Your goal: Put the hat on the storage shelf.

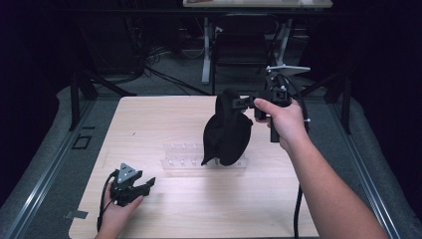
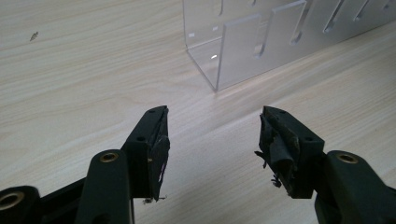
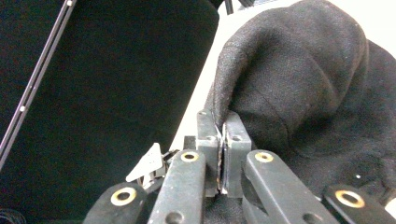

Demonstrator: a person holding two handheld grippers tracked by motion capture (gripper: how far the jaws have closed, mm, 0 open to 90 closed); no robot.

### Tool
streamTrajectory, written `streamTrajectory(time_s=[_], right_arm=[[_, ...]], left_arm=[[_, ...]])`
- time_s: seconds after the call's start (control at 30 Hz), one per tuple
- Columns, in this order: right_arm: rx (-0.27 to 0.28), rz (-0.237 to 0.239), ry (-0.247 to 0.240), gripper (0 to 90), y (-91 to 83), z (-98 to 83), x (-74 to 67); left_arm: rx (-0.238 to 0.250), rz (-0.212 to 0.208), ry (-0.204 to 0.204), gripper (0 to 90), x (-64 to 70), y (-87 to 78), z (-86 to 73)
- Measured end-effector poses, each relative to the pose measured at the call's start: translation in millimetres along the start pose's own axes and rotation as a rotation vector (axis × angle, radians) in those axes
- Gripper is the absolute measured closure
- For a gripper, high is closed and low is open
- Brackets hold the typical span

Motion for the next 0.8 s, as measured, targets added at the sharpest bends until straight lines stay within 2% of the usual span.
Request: streamTrajectory(time_s=[0.23,0.47,0.63,0.8], right_arm=[[-0.001,0.049,0.008,87.8,11.5,-5.1,-8.2],[0.008,0.091,0.031,87.5,19.3,-7.2,-11.7],[0.011,0.09,0.024,87.4,21.5,-8.6,-14.4],[0.013,0.087,0.019,87.2,21.4,-8.8,-14.1]], left_arm=[[0.032,-0.012,-0.005,43.3,5.7,-3.3,9.7],[0.035,-0.052,0.01,44.2,17.9,-3.3,19.7],[0.042,-0.076,0.043,44.9,28.3,-2.0,30.4],[0.052,-0.12,0.087,45.4,45.5,5.0,42.7]])
Point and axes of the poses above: each handheld gripper's, and its own axes: y roughly forward along the jaws, z roughly out of its top, x roughly to its right, the point moved 10 cm from there along y, roughly forward along the jaws, and after that the axes turned 9 degrees about x, right-handed, at the moved point
